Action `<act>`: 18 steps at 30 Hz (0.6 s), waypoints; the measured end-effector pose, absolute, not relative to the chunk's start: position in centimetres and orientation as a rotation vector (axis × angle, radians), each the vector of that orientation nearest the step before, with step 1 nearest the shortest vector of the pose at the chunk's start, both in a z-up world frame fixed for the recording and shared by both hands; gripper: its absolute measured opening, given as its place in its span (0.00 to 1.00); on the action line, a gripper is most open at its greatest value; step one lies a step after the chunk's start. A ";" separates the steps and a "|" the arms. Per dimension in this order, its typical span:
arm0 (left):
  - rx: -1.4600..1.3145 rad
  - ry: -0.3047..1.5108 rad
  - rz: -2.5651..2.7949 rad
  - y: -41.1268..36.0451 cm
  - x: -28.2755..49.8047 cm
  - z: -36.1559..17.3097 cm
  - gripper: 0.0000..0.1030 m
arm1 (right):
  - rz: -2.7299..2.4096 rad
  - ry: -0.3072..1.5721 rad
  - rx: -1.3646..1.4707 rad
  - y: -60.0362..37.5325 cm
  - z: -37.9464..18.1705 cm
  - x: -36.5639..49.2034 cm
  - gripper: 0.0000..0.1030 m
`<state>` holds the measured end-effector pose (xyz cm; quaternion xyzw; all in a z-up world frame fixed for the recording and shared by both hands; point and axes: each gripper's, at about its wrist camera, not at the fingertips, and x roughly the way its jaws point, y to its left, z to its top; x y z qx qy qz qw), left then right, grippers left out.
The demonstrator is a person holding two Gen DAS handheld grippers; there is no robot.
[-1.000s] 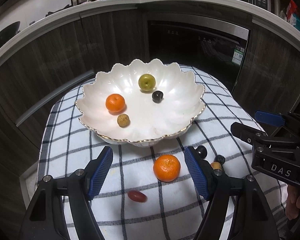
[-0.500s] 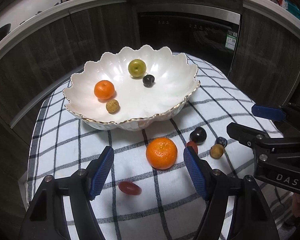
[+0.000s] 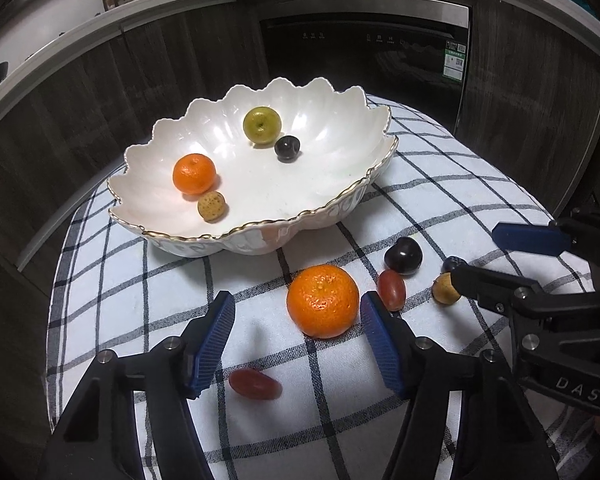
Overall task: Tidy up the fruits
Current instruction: 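Lower the left tool around the mandarin while the right tool lowers around a tan round fruit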
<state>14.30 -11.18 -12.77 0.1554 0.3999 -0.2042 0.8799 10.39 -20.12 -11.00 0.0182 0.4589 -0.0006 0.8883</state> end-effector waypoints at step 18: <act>0.304 0.855 -0.487 -12.2 15.4 -13.6 0.39 | 0.026 1.044 0.097 -19.8 -13.7 11.3 0.26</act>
